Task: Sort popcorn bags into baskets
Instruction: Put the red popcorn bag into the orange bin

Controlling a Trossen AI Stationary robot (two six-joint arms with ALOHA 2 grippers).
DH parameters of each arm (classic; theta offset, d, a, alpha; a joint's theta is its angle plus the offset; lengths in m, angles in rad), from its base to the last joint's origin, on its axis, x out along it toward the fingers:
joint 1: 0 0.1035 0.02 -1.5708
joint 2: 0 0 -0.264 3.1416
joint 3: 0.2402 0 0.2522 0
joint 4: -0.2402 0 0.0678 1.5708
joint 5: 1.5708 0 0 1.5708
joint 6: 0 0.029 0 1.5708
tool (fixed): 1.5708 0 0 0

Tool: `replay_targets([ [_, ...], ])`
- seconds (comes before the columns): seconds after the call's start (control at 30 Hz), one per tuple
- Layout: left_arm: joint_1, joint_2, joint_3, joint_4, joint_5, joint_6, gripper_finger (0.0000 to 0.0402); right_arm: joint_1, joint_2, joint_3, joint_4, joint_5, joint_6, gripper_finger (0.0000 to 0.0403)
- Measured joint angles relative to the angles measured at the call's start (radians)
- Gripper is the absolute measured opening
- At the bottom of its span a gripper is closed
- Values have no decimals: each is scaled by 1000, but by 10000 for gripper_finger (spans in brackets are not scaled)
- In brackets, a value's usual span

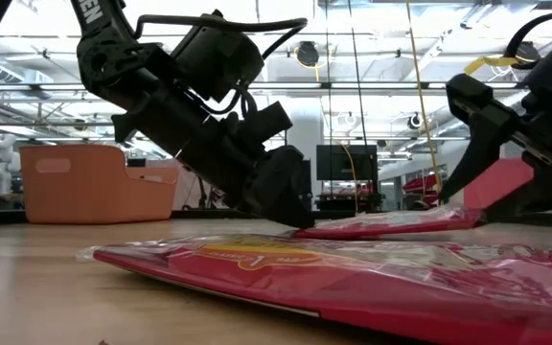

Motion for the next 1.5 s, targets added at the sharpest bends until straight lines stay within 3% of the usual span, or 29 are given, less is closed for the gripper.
replay_targets([
  [0.17,0,0,-1,0,17,-4,156,-13,0,0,37,-9,-8,108],
  [0.5,-19,-75,-4,-12,38,15,156,-30,0,1,53,-78,71,6],
  [0.8,-83,-220,-2,-18,29,142,156,-33,-2,1,138,-103,161,1],
  [0.93,-165,-224,-2,48,11,292,157,-57,-5,1,206,-103,218,1],
  [1.07,-235,-179,-2,84,-80,378,161,-94,-6,2,255,-103,261,0],
  [1.23,-278,-101,-2,159,-253,433,213,-130,-6,2,289,-108,271,0],
  [1.4,-278,-15,2,221,-309,475,291,-157,-6,2,332,-133,309,0],
  [1.5,-266,22,13,225,-338,500,317,-167,-6,2,346,-136,322,0],
])
